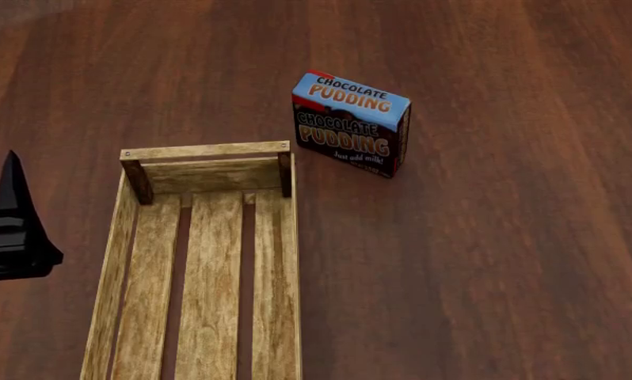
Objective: Stack the left bowl on the right bowl and place them in the tray.
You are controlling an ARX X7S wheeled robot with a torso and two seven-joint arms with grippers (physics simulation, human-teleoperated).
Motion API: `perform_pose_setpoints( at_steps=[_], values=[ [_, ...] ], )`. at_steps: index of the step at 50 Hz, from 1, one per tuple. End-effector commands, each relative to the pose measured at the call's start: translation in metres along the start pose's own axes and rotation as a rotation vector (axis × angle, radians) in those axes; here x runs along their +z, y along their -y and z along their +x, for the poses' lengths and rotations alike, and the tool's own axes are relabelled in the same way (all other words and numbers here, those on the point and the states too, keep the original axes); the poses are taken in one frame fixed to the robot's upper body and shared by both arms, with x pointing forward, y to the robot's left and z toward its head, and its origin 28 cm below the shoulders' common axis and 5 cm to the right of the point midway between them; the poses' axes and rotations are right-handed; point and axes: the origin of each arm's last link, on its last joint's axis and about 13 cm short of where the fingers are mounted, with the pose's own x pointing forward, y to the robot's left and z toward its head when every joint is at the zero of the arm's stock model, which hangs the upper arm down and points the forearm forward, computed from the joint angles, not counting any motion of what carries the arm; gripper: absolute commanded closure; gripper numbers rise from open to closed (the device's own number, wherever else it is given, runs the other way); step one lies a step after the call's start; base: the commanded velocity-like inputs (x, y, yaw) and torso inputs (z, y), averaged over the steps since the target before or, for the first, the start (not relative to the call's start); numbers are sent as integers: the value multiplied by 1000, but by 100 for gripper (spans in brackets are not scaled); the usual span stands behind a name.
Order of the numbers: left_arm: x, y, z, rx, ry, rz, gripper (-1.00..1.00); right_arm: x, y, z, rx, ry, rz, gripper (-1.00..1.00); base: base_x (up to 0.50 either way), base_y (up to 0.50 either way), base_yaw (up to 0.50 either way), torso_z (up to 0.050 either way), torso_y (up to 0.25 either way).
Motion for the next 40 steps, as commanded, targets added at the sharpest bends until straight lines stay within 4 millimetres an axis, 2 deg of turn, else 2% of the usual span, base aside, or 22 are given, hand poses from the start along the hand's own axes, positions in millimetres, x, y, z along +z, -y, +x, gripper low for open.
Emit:
perform_pose_setpoints(
  at_steps=[1, 8, 9, 18, 32, 40],
  values=[
    [-2, 0, 0, -2, -2, 5, -100, -4, -1, 7, 7, -64, 0, -100, 0, 0, 0, 0, 0],
    [-2, 0, 0, 1, -3, 6, -100, -5, -4, 12, 47, -163, -13, -100, 0, 0, 0, 0, 0],
    [-2, 0, 0, 1, -4, 6, -100, -5, -4, 13, 26, -174, -19, 100, 0, 0, 0, 0, 0],
    [-1, 0, 0, 4, -4, 4, -100, 2, -4, 5, -21, -150, -14, 100, 0, 0, 0, 0, 0],
    [1, -2, -1, 9, 2, -7, -100, 23, -6, -46, -34, -32, -60, 100, 0, 0, 0, 0, -2],
    [4, -3, -1, 14, 7, -13, -100, 27, -7, -64, -38, 2, -88, 100, 0, 0, 0, 0, 0]
  ],
)
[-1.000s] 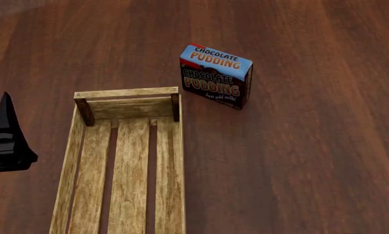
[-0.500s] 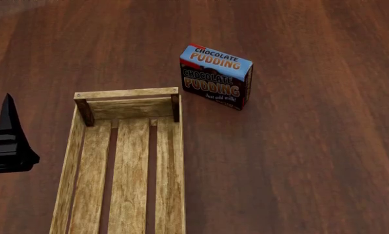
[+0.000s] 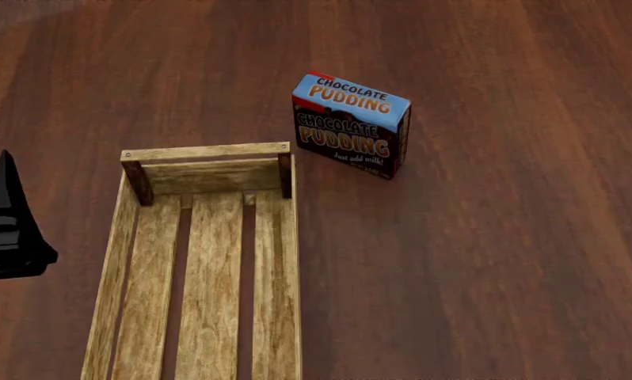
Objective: Stack the left bowl on the right bowl and place them in the tray.
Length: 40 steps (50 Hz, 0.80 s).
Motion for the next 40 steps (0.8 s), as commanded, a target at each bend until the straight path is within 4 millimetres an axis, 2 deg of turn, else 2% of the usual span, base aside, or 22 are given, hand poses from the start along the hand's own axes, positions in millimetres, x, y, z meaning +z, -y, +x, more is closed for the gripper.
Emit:
perform_pose_setpoints(
  at_steps=[1, 9, 40],
  values=[
    [3, -1, -1, 5, 7, -7, -100, 6, 0, -30, 0, 62, -43, 100, 0, 0, 0, 0, 0],
    [5, -1, -1, 6, 9, -10, -100, 14, 0, -47, -29, 107, -58, 100, 0, 0, 0, 0, 0],
    [11, -3, -2, 14, 11, -28, -100, 41, -23, -81, -87, 217, -196, 100, 0, 0, 0, 0, 0]
  ],
)
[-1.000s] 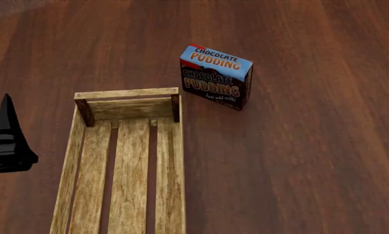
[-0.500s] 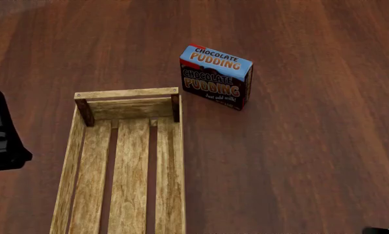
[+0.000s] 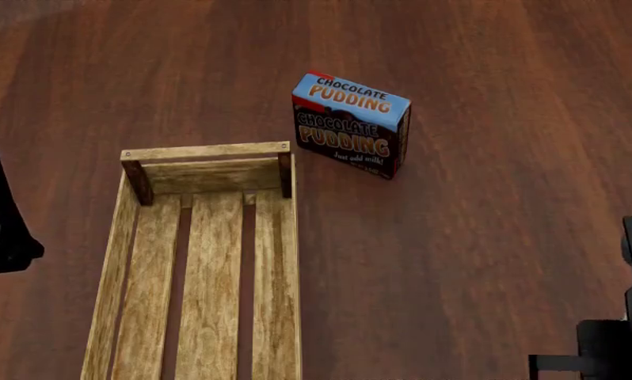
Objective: Stack the left bowl on the right bowl and place them in the tray.
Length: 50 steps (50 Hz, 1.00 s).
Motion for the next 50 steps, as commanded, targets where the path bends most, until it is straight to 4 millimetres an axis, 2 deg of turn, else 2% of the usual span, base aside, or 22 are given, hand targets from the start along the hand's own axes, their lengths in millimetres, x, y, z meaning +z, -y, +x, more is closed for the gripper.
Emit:
perform_pose_setpoints(
  at_steps=[1, 20, 36, 50],
  values=[
    [3, 0, -1, 3, -1, -8, -100, 15, -4, -12, -47, 44, -62, 100, 0, 0, 0, 0, 0],
    [15, 0, -4, 19, -10, -27, -100, 48, -27, -20, -37, 105, -174, 100, 0, 0, 0, 0, 0],
    [-4, -7, 6, 14, -12, -29, -100, 72, -42, -31, -19, 158, -243, 100, 0, 0, 0, 0, 1],
    [-3, -7, 4, 23, -8, -34, -100, 87, -62, -38, 1, 195, -332, 100, 0, 0, 0, 0, 0]
  ],
)
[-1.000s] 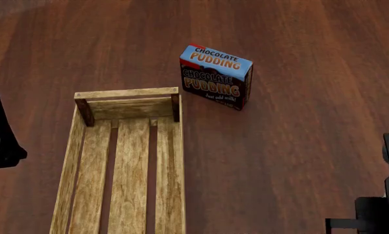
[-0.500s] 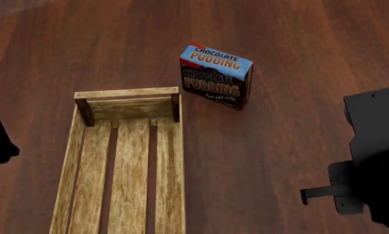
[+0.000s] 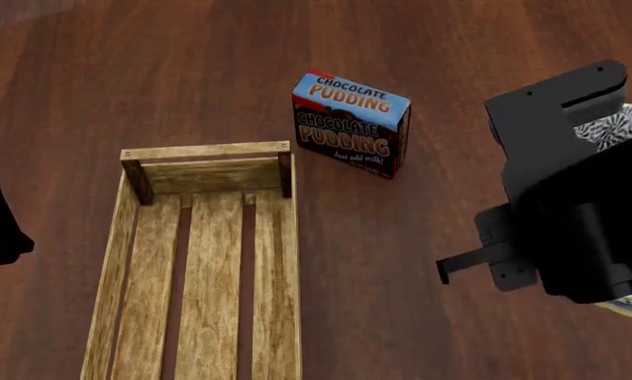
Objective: Stack the left bowl on the right bowl and place them in the tray.
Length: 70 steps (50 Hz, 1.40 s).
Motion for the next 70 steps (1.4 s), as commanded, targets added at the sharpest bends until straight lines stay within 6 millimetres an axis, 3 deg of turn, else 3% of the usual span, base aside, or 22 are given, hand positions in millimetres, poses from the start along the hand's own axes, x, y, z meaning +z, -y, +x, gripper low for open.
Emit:
perform_pose_setpoints(
  at_steps=[1, 36, 70],
  values=[
    [1, 0, -1, 3, 2, -3, -100, 19, -7, -7, -32, 48, -80, 100, 0, 0, 0, 0, 0],
    [6, -6, 1, 46, 20, -31, -100, 56, -39, -8, 25, 245, -413, 100, 0, 0, 0, 0, 1],
    [12, -8, -2, 50, 32, -40, -100, 69, -68, -11, 120, 372, -674, 100, 0, 0, 0, 0, 1]
  ],
)
